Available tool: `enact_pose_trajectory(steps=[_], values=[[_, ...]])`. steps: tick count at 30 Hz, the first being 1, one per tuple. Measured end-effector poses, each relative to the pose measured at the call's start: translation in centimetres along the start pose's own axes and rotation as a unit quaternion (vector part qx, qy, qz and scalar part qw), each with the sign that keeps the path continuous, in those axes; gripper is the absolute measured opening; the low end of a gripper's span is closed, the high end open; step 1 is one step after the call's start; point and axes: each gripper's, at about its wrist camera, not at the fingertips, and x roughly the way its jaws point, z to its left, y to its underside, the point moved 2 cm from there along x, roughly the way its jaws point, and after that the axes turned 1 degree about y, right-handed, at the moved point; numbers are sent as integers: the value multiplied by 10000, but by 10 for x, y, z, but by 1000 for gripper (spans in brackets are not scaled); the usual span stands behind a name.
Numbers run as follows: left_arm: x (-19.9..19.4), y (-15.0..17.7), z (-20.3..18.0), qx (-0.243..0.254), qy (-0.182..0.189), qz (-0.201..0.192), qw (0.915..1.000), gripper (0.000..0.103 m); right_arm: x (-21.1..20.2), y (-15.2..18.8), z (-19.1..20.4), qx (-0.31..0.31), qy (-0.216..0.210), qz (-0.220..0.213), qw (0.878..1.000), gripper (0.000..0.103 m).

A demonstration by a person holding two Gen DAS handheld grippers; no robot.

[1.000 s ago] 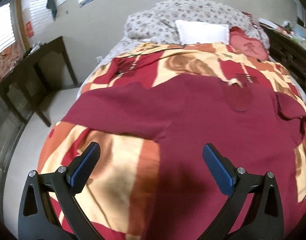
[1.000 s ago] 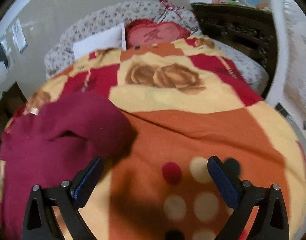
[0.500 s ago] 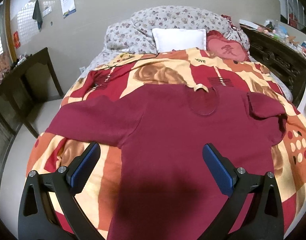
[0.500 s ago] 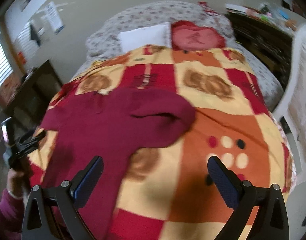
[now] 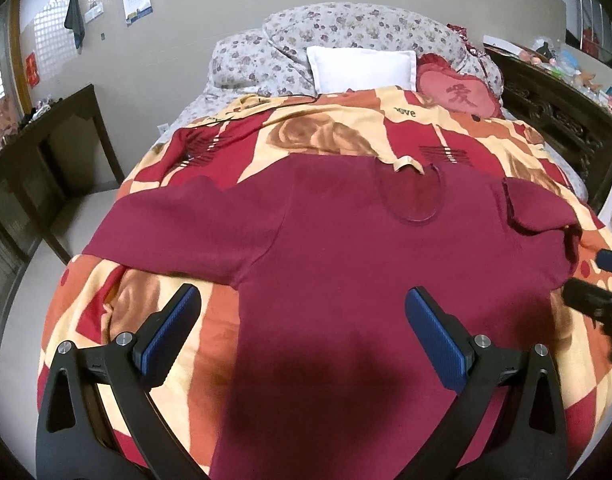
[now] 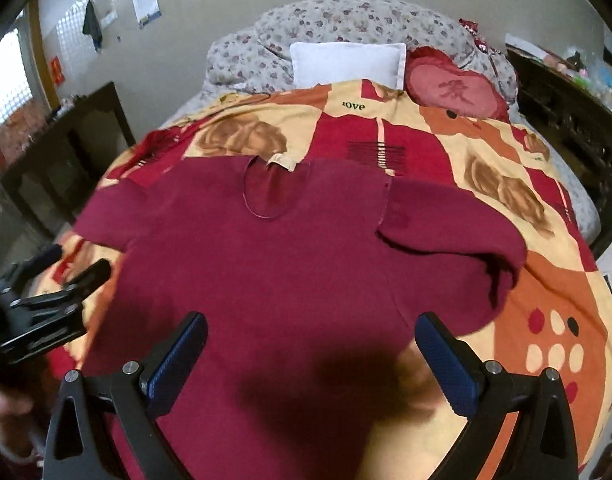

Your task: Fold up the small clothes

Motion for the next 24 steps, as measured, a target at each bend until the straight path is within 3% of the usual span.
enact_pose_trajectory(steps=[24], values=[[29, 3, 11, -231, 71, 146, 9996, 103, 52, -4, 9, 104, 47, 263, 9996, 103]])
